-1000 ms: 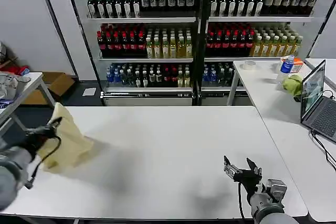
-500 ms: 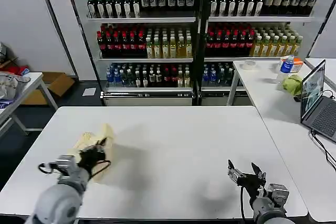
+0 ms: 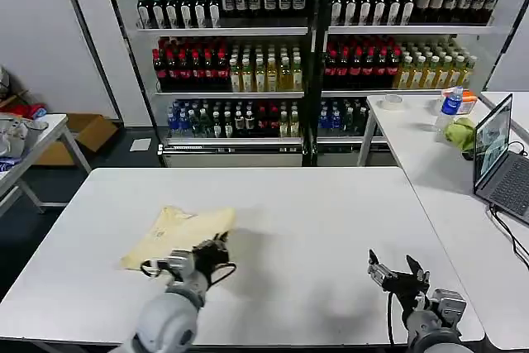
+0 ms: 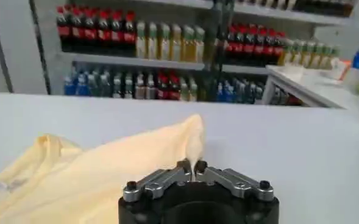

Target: Fold and organize the clothes.

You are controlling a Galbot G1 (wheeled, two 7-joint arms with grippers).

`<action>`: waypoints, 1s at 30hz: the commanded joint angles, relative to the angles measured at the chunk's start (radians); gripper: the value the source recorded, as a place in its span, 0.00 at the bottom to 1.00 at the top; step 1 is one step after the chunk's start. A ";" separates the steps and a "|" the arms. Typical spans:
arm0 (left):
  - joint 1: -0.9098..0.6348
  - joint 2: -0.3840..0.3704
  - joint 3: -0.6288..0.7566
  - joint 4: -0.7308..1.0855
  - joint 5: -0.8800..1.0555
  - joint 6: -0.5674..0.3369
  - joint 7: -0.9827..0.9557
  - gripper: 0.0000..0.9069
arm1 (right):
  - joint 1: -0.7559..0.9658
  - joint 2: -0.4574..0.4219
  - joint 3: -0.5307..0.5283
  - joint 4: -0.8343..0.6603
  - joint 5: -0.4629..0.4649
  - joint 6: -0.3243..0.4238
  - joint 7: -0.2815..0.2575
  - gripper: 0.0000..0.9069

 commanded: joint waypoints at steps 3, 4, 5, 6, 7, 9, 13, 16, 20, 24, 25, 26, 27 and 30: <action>-0.097 -0.179 0.226 0.135 0.122 0.014 -0.124 0.02 | 0.006 0.008 0.013 0.004 -0.007 -0.001 -0.006 1.00; -0.107 -0.191 0.234 0.150 0.124 0.011 -0.128 0.02 | 0.009 0.008 0.013 0.004 -0.008 -0.001 -0.008 1.00; -0.133 -0.208 0.240 0.170 0.122 0.008 -0.141 0.02 | 0.012 0.007 0.012 0.004 -0.011 -0.001 -0.010 1.00; -0.147 -0.218 0.242 0.182 0.121 0.006 -0.146 0.03 | 0.014 0.006 0.011 0.004 -0.013 -0.001 -0.011 1.00; -0.167 -0.226 0.244 0.195 0.117 0.001 -0.155 0.03 | 0.016 0.005 0.010 0.004 -0.013 -0.001 -0.013 1.00; -0.198 -0.245 0.249 0.216 0.102 -0.005 -0.167 0.03 | 0.018 0.002 0.009 0.004 -0.013 -0.001 -0.014 1.00; -0.255 -0.281 0.250 0.279 0.081 -0.017 -0.182 0.04 | 0.026 -0.004 0.005 -0.003 -0.011 -0.001 -0.016 1.00; -0.303 -0.305 0.248 0.334 0.075 -0.036 -0.175 0.06 | 0.035 -0.008 0.001 -0.007 -0.011 -0.001 -0.018 1.00; -0.300 -0.297 0.243 0.317 0.043 -0.085 -0.107 1.00 | 0.047 -0.013 -0.003 -0.015 -0.023 0.008 -0.032 1.00; -0.231 -0.257 0.216 0.205 -0.047 -0.151 -0.008 1.00 | 0.056 -0.023 -0.012 -0.034 -0.093 0.080 -0.078 1.00; -0.216 -0.247 0.211 0.183 -0.069 -0.165 0.008 1.00 | 0.058 -0.025 -0.012 -0.037 -0.099 0.088 -0.086 1.00; -0.174 -0.237 0.210 0.150 -0.081 -0.177 0.022 1.00 | 0.061 -0.026 -0.013 -0.038 -0.104 0.097 -0.093 1.00; -0.149 -0.227 0.206 0.131 -0.102 -0.189 0.031 1.00 | 0.064 -0.029 -0.013 -0.041 -0.109 0.110 -0.102 1.00; -0.063 -0.223 0.150 0.045 -0.191 -0.182 0.041 1.00 | 0.070 -0.036 -0.016 -0.053 -0.136 0.158 -0.122 1.00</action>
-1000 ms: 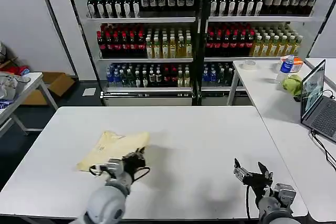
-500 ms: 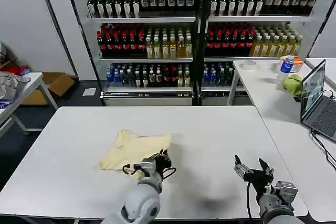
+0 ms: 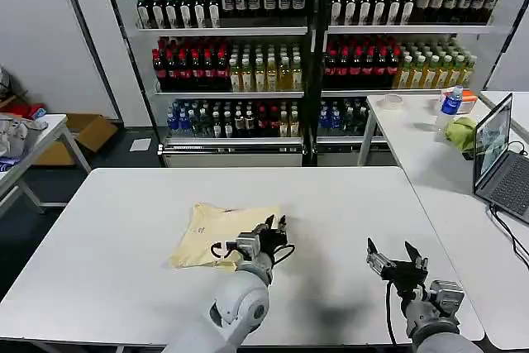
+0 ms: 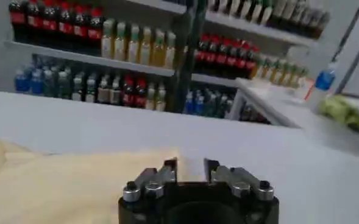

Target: Fold and organize the clothes.

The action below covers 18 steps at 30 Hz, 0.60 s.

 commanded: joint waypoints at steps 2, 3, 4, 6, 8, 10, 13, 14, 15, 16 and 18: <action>0.189 0.014 -0.129 -0.216 -0.194 -0.068 0.127 1.00 | 0.017 -0.017 -0.007 -0.030 -0.119 0.154 -0.080 1.00; 0.209 0.019 -0.167 -0.235 -0.176 -0.067 0.131 1.00 | 0.018 -0.020 -0.011 -0.034 -0.141 0.181 -0.085 1.00; 0.231 0.031 -0.224 -0.254 -0.149 -0.074 0.139 1.00 | 0.017 -0.021 -0.013 -0.038 -0.158 0.190 -0.089 1.00; 0.276 0.062 -0.288 -0.301 -0.075 -0.093 0.157 1.00 | 0.017 -0.023 -0.022 -0.050 -0.186 0.222 -0.096 1.00; 0.331 0.099 -0.362 -0.327 -0.026 -0.113 0.183 1.00 | 0.012 -0.021 -0.027 -0.048 -0.197 0.242 -0.093 1.00; 0.395 0.139 -0.444 -0.367 0.017 -0.127 0.200 1.00 | 0.005 -0.018 -0.030 -0.039 -0.197 0.245 -0.082 1.00; 0.446 0.170 -0.514 -0.394 0.034 -0.130 0.213 1.00 | 0.010 -0.014 -0.041 -0.034 -0.193 0.246 -0.078 1.00; 0.472 0.183 -0.547 -0.395 0.072 -0.135 0.223 1.00 | 0.016 -0.012 -0.045 -0.035 -0.194 0.245 -0.078 1.00; 0.486 0.190 -0.571 -0.394 0.093 -0.144 0.232 1.00 | 0.022 -0.010 -0.049 -0.036 -0.210 0.238 -0.083 1.00; 0.495 0.193 -0.582 -0.393 0.105 -0.149 0.239 1.00 | 0.025 -0.010 -0.052 -0.038 -0.217 0.229 -0.084 1.00; 0.515 0.195 -0.627 -0.395 0.119 -0.149 0.247 1.00 | 0.029 -0.007 -0.062 -0.039 -0.238 0.217 -0.088 1.00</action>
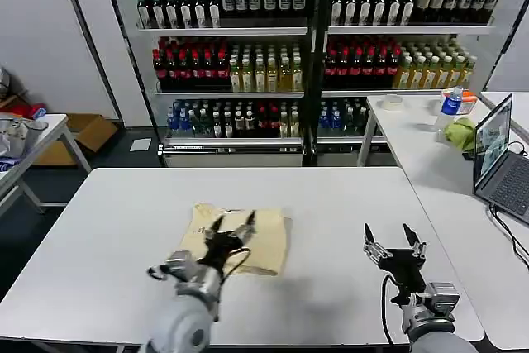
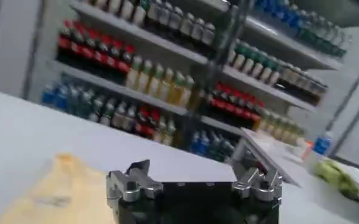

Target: Fold and organize the clothes.

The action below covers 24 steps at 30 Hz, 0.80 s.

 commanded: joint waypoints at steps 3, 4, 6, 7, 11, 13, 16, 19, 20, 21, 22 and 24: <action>0.260 0.097 -0.360 -0.143 0.159 -0.062 0.108 1.00 | 0.013 0.007 -0.033 -0.005 -0.114 0.036 -0.026 1.00; 0.267 0.096 -0.363 -0.145 0.174 -0.067 0.114 1.00 | 0.013 0.007 -0.032 -0.004 -0.114 0.036 -0.027 1.00; 0.301 0.091 -0.378 -0.171 0.177 -0.066 0.122 1.00 | 0.010 0.008 -0.031 0.005 -0.112 0.033 -0.029 1.00; 0.304 0.090 -0.382 -0.174 0.177 -0.066 0.125 1.00 | 0.010 0.009 -0.032 0.008 -0.113 0.030 -0.030 1.00; 0.346 0.082 -0.398 -0.200 0.178 -0.069 0.138 1.00 | 0.001 0.012 -0.036 0.016 -0.116 0.028 -0.033 1.00; 0.348 0.078 -0.403 -0.206 0.178 -0.068 0.140 1.00 | -0.005 0.015 -0.036 0.026 -0.116 0.021 -0.033 1.00; 0.351 0.079 -0.412 -0.216 0.180 -0.065 0.153 1.00 | -0.012 0.013 -0.036 0.036 -0.113 0.013 -0.035 1.00; 0.359 0.083 -0.418 -0.223 0.181 -0.063 0.162 1.00 | -0.013 0.012 -0.033 0.042 -0.112 0.012 -0.033 1.00; 0.364 0.084 -0.418 -0.225 0.183 -0.063 0.165 1.00 | -0.016 0.012 -0.030 0.047 -0.110 0.014 -0.034 1.00; 0.366 0.084 -0.419 -0.229 0.186 -0.063 0.168 1.00 | -0.018 0.014 -0.028 0.049 -0.110 0.017 -0.034 1.00; 0.370 0.083 -0.418 -0.234 0.189 -0.063 0.171 1.00 | -0.020 0.015 -0.027 0.051 -0.111 0.022 -0.034 1.00; 0.374 0.079 -0.417 -0.241 0.193 -0.063 0.174 1.00 | -0.032 0.020 -0.024 0.062 -0.113 0.021 -0.035 1.00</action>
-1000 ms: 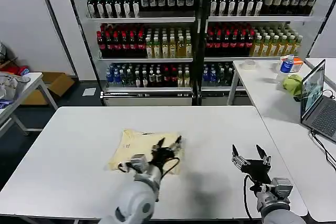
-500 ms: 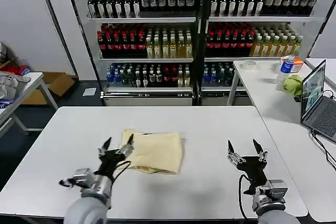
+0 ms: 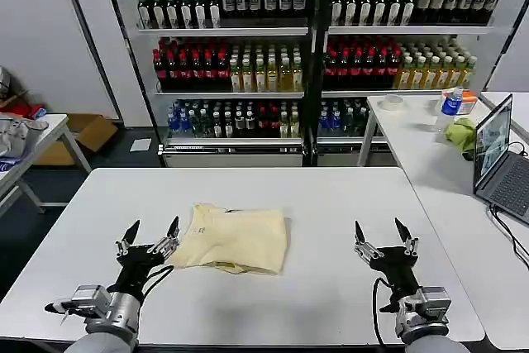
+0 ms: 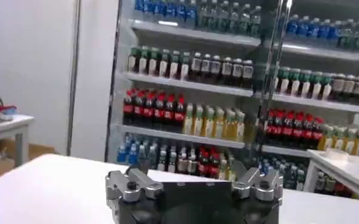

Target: Fold and organize the clothes.

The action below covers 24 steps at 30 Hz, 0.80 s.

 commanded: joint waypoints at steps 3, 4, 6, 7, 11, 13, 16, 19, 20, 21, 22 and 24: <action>0.068 -0.001 -0.049 -0.060 0.037 -0.008 0.034 1.00 | -0.025 0.017 0.005 0.035 -0.040 -0.003 0.000 1.00; 0.070 -0.001 -0.050 -0.064 0.037 -0.007 0.034 1.00 | -0.026 0.018 0.005 0.038 -0.041 -0.006 0.000 1.00; 0.073 0.001 -0.054 -0.068 0.037 -0.006 0.035 1.00 | -0.025 0.021 0.006 0.044 -0.041 -0.012 0.001 1.00; 0.074 0.003 -0.056 -0.070 0.037 -0.006 0.036 1.00 | -0.024 0.022 0.006 0.046 -0.041 -0.015 0.001 1.00; 0.079 0.010 -0.067 -0.072 0.034 -0.006 0.038 1.00 | -0.025 0.022 0.013 0.058 -0.041 -0.022 0.000 1.00; 0.080 0.011 -0.071 -0.074 0.032 -0.006 0.040 1.00 | -0.028 0.022 0.017 0.065 -0.042 -0.026 0.000 1.00; 0.080 0.009 -0.072 -0.077 0.031 -0.005 0.043 1.00 | -0.031 0.022 0.018 0.071 -0.042 -0.031 0.001 1.00; 0.079 0.008 -0.073 -0.079 0.029 -0.003 0.045 1.00 | -0.027 0.024 0.017 0.069 -0.043 -0.031 0.007 1.00; 0.079 0.009 -0.075 -0.079 0.028 -0.002 0.047 1.00 | -0.027 0.024 0.017 0.068 -0.043 -0.032 0.008 1.00; 0.079 0.010 -0.077 -0.080 0.026 -0.002 0.048 1.00 | -0.025 0.024 0.017 0.067 -0.045 -0.034 0.008 1.00; 0.080 0.011 -0.079 -0.079 0.024 -0.001 0.049 1.00 | -0.024 0.024 0.016 0.065 -0.048 -0.037 0.006 1.00; 0.080 0.014 -0.084 -0.079 0.018 0.001 0.051 1.00 | -0.022 0.028 0.012 0.062 -0.052 -0.038 0.006 1.00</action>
